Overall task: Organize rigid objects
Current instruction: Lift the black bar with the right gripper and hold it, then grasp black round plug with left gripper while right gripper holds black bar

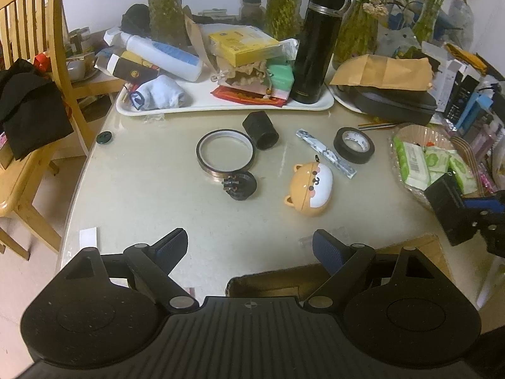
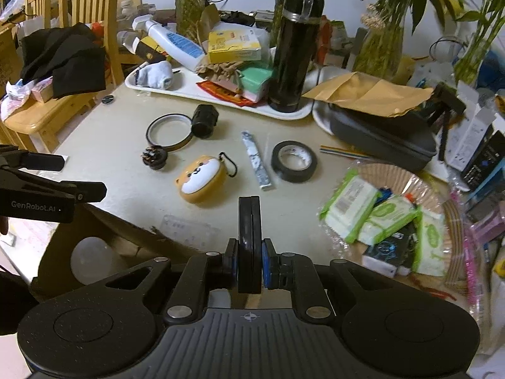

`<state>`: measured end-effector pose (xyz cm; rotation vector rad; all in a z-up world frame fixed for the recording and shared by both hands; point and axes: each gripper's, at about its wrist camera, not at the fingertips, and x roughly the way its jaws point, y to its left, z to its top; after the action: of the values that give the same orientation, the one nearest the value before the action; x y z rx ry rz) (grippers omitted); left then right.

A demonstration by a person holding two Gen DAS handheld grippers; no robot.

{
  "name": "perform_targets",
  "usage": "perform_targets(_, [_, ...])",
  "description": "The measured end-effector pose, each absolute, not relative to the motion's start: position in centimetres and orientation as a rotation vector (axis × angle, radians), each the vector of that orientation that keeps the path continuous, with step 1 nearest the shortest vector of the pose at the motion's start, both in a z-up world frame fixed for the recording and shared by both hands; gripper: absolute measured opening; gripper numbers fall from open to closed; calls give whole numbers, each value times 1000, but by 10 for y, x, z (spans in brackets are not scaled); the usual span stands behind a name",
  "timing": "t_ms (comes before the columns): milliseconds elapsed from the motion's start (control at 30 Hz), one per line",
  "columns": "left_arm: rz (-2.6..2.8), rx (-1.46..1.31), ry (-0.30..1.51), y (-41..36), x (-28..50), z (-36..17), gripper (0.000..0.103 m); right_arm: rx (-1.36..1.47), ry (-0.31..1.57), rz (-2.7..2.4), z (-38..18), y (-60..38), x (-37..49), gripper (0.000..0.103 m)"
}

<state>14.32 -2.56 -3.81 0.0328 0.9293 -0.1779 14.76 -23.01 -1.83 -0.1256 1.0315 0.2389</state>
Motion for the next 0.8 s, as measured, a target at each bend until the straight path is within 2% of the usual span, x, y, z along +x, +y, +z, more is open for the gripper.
perform_targets(333, [-167,79,925,-35,170,-43,87,-158,1024,217,-17,-236,148,17])
perform_targets(800, [-147,98,1050,-44,244,-86,87,-115,1071,211,-29,-250,155,17])
